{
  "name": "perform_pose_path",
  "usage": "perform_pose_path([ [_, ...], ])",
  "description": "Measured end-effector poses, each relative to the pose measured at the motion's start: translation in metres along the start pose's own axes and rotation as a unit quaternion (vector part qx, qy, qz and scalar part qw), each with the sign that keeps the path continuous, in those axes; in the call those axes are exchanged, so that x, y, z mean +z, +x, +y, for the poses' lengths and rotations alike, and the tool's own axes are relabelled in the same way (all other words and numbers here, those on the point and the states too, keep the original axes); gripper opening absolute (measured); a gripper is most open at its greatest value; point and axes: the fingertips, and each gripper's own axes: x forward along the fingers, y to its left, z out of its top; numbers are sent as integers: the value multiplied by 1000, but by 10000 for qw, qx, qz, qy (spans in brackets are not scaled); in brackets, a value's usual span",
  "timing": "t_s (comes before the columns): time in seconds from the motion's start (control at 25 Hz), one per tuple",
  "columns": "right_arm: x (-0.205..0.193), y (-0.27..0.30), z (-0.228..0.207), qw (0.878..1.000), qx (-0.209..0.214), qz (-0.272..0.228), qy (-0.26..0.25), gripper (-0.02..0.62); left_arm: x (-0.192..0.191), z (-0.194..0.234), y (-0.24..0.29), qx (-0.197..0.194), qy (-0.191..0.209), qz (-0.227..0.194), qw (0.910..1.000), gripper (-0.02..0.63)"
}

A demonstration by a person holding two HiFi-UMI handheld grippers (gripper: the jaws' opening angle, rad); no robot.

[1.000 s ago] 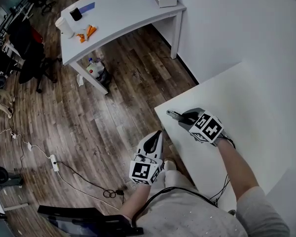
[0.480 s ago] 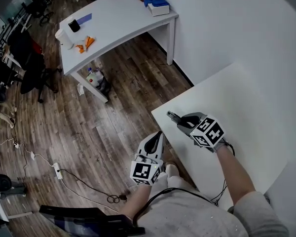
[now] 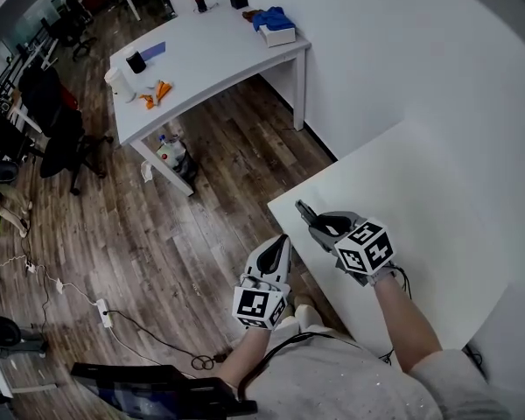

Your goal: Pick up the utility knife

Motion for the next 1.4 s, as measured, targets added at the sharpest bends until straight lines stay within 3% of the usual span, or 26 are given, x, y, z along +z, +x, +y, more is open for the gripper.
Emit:
perform_pose_path([
  [0.44,21,-14,21,9948,-370,-946,55,130,5,-3,-6,127,-25,-85,9999,6],
  [1.0,27,-33,19,9870,-606,-1442,382,130,7,-13,-1,-7,-7,-116,9999,6],
  [1.4,32,-36,19,9848,-709,-1552,328,130,10,-9,2,-1,7,-185,9998,6],
])
